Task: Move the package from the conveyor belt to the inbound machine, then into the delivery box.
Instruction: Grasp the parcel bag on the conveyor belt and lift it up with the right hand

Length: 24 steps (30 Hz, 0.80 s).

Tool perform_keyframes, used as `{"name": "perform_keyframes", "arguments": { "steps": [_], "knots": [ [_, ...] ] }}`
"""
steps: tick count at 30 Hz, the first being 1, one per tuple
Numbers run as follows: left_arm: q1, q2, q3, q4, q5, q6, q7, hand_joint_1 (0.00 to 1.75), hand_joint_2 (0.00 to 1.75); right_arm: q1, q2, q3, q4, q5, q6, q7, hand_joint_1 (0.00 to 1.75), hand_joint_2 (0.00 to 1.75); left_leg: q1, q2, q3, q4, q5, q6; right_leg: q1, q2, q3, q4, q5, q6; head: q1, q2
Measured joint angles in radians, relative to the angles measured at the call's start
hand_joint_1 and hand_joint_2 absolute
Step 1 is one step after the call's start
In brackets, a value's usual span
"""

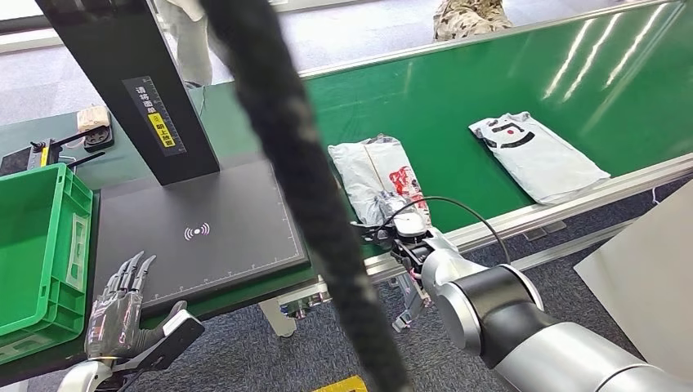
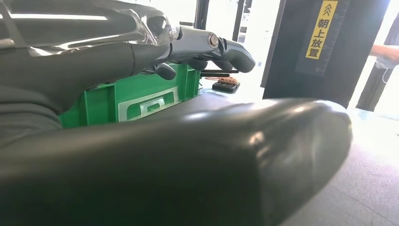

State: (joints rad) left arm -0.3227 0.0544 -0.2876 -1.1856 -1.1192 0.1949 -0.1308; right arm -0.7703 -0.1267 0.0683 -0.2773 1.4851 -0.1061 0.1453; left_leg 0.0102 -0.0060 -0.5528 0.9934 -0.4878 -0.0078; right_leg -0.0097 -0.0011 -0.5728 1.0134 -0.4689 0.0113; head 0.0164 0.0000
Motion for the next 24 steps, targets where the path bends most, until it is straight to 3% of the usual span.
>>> {"name": "perform_keyframes", "arguments": {
  "steps": [13, 17, 24],
  "knots": [
    [0.017, 0.008, 0.000, -0.019, 0.000, 0.001, 0.000, 0.00, 0.00, -0.003, 0.015, -0.002, 0.000, 0.005, 0.002, 0.000, 0.00, 1.75, 0.000, 0.000, 0.000, 0.000, 0.000, 0.000, 0.000, 0.000, 0.000, 0.000, 0.000, 0.000, 0.000, 0.000],
    [0.024, 0.010, 0.000, -0.022, 0.000, 0.002, 0.000, 0.00, 0.00, -0.003, 0.019, -0.006, 0.000, 0.007, 0.001, -0.001, 1.73, 1.75, 0.000, 0.000, 0.000, 0.000, 0.000, 0.000, 0.000, 0.000, 0.000, 0.000, 0.000, 0.000, 0.000, 0.000],
    [0.024, 0.010, 0.000, -0.022, 0.001, 0.005, 0.000, 0.00, 0.00, -0.006, 0.021, -0.014, 0.000, 0.011, -0.019, -0.005, 1.75, 1.75, 0.000, 0.000, 0.000, 0.000, 0.000, 0.000, 0.000, 0.000, 0.000, 0.000, 0.000, 0.000, 0.000, 0.000]
  ]
}}
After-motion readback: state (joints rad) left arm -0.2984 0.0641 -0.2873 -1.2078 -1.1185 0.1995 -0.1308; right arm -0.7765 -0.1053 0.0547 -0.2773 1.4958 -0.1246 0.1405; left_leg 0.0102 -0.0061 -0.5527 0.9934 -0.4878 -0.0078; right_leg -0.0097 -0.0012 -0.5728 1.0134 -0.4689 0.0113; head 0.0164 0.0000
